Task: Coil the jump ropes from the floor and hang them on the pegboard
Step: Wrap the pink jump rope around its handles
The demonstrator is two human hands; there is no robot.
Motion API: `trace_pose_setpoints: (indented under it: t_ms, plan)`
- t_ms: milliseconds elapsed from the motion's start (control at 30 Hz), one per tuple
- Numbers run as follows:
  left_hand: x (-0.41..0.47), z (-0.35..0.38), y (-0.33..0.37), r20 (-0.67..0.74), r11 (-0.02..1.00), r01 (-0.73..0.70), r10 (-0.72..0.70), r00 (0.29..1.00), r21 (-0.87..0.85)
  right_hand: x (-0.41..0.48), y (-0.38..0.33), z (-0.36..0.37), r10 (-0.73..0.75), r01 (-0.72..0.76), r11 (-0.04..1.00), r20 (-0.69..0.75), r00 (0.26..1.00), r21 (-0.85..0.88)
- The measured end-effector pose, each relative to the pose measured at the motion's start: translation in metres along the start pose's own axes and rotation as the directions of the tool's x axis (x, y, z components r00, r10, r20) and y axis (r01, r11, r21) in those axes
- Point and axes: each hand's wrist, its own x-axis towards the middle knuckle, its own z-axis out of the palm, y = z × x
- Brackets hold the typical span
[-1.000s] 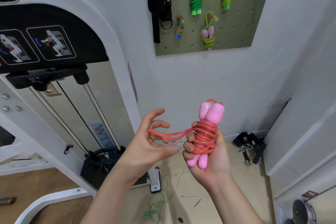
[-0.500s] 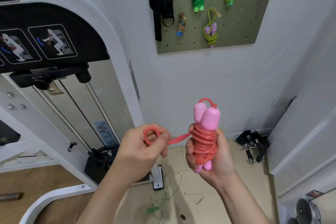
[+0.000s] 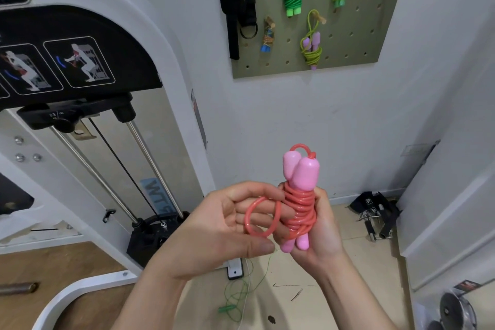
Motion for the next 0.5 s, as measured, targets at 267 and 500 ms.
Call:
trace_pose_setpoints:
  t_ms: [267,500]
  plan:
    - [0.007,0.016,0.018,-0.234,0.762,-0.096,0.312,0.921,0.64,0.0,0.007,-0.011,-0.024,0.016,0.961,-0.025,0.999,-0.275]
    - [0.011,0.011,0.008,-0.522,0.652,0.181,0.377,0.765,0.736,0.002,0.002,-0.017,-0.195,0.199,0.833,0.064,0.979,-0.516]
